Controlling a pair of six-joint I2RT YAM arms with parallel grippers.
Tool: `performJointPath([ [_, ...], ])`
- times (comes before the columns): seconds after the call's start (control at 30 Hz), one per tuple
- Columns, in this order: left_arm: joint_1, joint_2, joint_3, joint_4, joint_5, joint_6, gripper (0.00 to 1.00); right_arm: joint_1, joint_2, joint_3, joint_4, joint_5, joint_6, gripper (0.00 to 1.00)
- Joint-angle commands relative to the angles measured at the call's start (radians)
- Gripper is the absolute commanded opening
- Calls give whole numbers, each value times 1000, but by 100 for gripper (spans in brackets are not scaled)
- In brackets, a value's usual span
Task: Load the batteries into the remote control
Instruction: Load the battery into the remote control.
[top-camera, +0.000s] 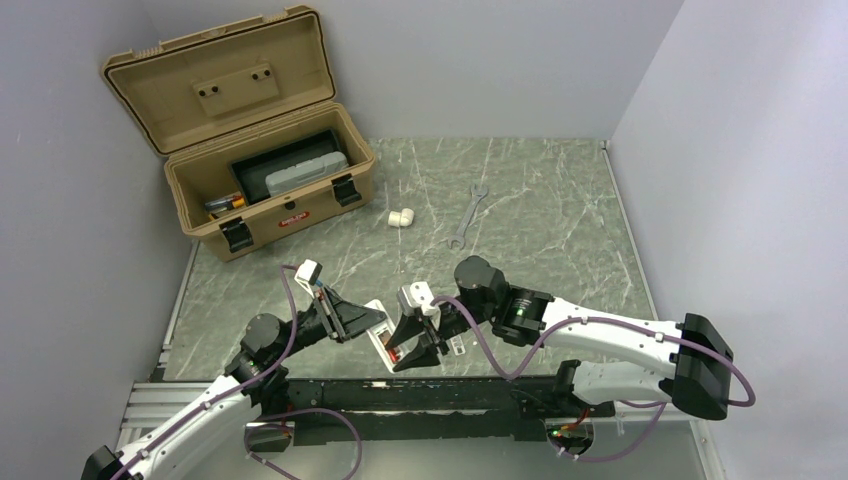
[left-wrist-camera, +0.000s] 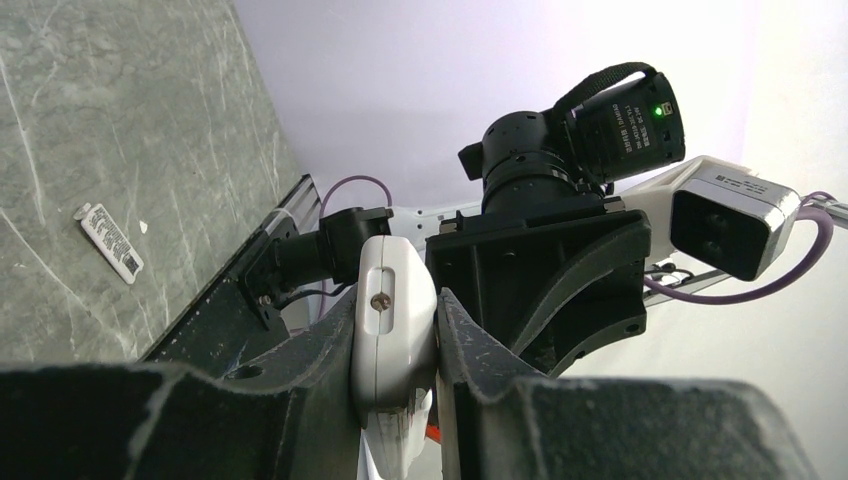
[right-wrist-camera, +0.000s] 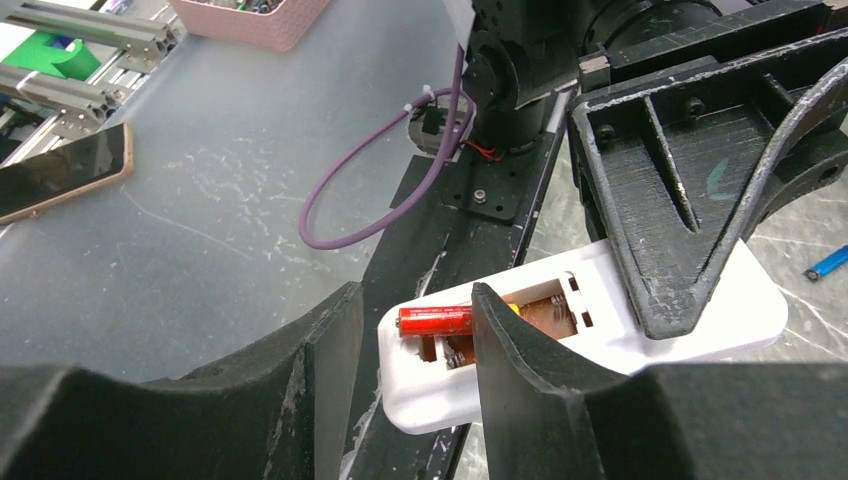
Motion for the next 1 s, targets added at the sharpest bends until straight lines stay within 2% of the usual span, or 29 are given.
performJointPath([
  [0.0,-1,-3,-21,58,-6,0,0,-1,2,-20,52,10,-11,46],
  [0.97,-1,15,-28,119,9,-8,0,-21,39,-87,169,1,-19,39],
])
